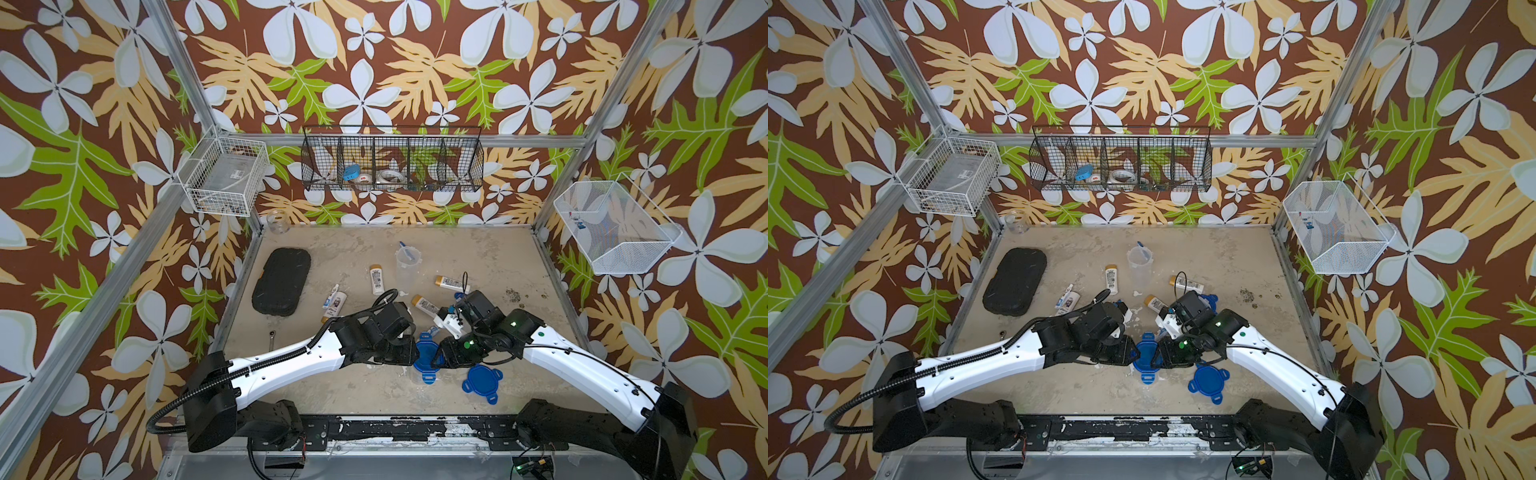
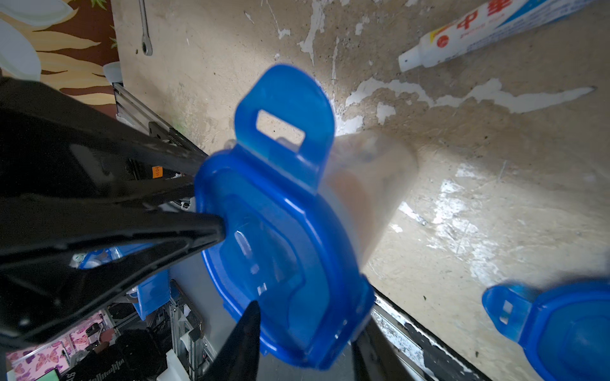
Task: Pack away toiletry kits
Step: Close the fastener on the container.
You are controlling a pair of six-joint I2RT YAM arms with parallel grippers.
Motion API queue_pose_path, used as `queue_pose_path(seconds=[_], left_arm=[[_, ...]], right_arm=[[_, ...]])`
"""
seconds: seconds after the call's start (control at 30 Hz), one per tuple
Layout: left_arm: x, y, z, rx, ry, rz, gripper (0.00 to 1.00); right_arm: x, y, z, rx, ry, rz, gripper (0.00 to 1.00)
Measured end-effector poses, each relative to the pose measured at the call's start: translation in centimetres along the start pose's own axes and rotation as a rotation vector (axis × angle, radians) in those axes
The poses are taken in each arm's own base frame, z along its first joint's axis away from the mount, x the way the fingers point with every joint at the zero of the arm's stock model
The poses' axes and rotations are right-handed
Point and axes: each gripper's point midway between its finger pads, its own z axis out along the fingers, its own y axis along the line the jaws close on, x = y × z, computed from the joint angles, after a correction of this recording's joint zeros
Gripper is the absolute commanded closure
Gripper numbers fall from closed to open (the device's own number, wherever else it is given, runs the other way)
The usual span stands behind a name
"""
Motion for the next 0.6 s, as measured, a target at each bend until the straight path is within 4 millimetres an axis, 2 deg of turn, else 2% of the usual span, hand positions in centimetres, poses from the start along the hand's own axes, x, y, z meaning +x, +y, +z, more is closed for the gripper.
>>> queue_pose_path(seconds=[0.6], left_arm=[[0.0, -0.09, -0.12, 0.0, 0.002, 0.021, 0.66]], right_arm=[[-0.07, -0.19, -0.02, 0.023, 0.018, -0.034, 0.67]])
